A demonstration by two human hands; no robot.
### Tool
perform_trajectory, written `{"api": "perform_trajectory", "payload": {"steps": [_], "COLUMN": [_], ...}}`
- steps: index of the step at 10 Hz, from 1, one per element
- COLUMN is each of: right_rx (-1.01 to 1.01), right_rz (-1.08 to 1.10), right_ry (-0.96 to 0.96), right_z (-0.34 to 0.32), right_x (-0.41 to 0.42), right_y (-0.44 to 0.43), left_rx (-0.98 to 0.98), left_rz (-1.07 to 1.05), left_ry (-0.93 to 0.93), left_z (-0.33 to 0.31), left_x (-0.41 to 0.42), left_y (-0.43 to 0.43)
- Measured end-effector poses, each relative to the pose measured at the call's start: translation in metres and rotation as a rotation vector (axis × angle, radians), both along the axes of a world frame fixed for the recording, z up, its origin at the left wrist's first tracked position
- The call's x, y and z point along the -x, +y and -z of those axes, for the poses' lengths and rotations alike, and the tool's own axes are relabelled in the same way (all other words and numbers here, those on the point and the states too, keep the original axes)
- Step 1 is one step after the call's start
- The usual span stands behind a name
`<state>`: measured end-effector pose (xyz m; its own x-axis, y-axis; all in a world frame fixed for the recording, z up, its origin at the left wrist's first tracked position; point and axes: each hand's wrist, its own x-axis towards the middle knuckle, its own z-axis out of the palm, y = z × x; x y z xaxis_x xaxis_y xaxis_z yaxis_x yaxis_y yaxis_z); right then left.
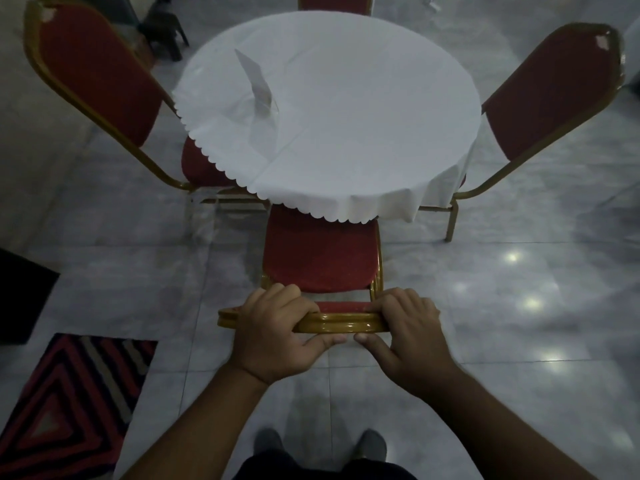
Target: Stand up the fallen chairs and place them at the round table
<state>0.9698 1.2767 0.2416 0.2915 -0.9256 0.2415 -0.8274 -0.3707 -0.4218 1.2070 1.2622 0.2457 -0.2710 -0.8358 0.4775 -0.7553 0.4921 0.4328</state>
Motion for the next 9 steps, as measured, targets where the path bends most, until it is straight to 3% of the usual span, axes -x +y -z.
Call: {"api": "perform_trajectory", "payload": {"steps": [2,3,7,9], "right_rx": [0.028,0.037,0.035,-0.065], "right_rz": [-0.008,0.100,0.221,0.236], "right_ry": [-0.033,-0.108,-0.013,-0.031], "right_z": [0.000,0.001,0.002,-0.025], "right_x": [0.003,-0.004,-0.011,-0.018], "right_y": [-0.001,0.004,0.003,-0.004], "left_rx": [-0.092,-0.110,-0.146,-0.269], "left_rz": [-0.038,-0.062,-0.120,-0.154], "left_ry": [-0.016,-0.065,-0.138,-0.019], "left_z": [0.002,0.002,0.004,-0.028], "left_x": [0.009,0.016,0.021,0.034], "left_y": [0.005,0.009,0.005,-0.003]}}
